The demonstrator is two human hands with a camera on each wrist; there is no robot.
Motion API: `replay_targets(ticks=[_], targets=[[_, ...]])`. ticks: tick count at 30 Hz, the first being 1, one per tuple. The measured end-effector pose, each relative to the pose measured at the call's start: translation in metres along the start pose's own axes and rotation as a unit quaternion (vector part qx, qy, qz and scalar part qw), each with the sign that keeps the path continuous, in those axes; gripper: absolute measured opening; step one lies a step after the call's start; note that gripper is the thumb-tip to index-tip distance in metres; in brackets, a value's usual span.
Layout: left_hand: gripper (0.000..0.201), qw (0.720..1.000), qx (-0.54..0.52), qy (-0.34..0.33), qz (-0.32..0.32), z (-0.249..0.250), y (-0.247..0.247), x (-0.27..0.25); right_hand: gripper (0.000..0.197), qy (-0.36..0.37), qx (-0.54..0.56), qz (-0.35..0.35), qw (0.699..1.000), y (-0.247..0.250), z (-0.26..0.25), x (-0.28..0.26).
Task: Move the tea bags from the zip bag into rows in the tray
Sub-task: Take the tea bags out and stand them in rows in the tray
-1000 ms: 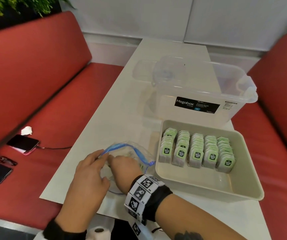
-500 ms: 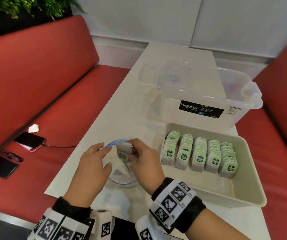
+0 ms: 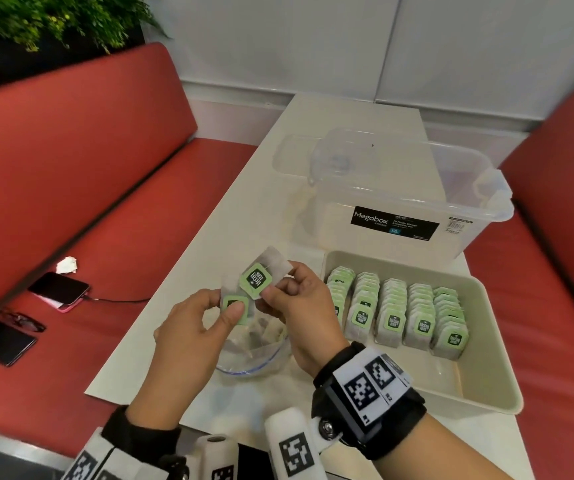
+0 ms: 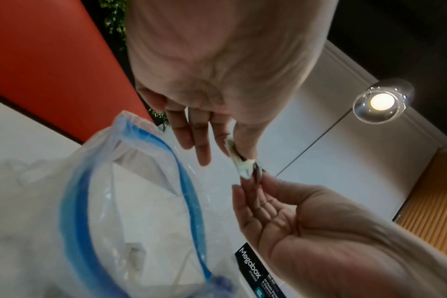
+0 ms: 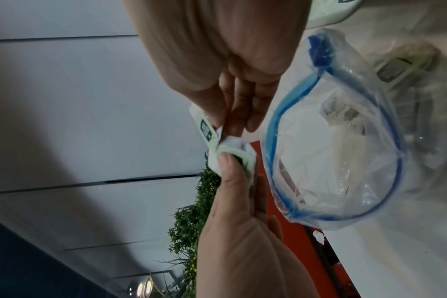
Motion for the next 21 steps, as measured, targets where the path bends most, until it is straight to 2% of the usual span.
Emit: replay_targets(ticks=[2,5,8,10,13,15,16,18,21], targets=[[0.008,0.999,-0.048,0.002,0.013,0.003,0.001,0.0,0.025,-0.008,0.026,0.013,1.0,0.006,-0.005,0.0],[0.006,0.998,-0.054,-0.019,0.034,0.008,0.005,0.001,0.025,-0.042,0.012,0.022,0.999,0.017,-0.012,0.001],[0.011,0.997,-0.055,-0.042,0.025,0.013,0.007,0.005,0.029,-0.075,-0.14,0.003,0.987,0.029,-0.017,0.004],[0.013,0.996,-0.06,-0.068,-0.011,0.02,0.003,0.007,0.031,-0.067,-0.305,-0.029,0.949,0.035,-0.023,0.006],[0.009,0.988,-0.057,-0.097,-0.101,0.03,-0.012,0.011,0.033,-0.017,-0.524,-0.1,0.846,0.033,-0.04,0.006],[0.009,0.982,-0.049,-0.091,-0.155,0.032,-0.024,0.012,0.039,0.002,-0.596,-0.144,0.79,0.029,-0.05,0.004],[0.008,0.979,-0.059,-0.082,-0.175,0.033,-0.028,0.013,0.04,0.008,-0.612,-0.156,0.775,0.028,-0.054,0.003],[0.01,0.974,-0.095,-0.062,-0.197,0.035,-0.037,0.015,0.039,0.011,-0.616,-0.162,0.771,0.028,-0.063,0.003],[0.005,0.967,-0.175,-0.039,-0.182,0.036,-0.044,0.015,0.028,0.01,-0.567,-0.126,0.814,0.035,-0.075,0.003]])
Point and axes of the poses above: each hand's wrist, its own x-axis towards the middle knuckle, its own y-axis out of the back of the hand, z = x × y, the point moved 5 cm from there along x, towards the middle knuckle, and after that the axes turned 1 degree about -y, right-handed, at the moved point
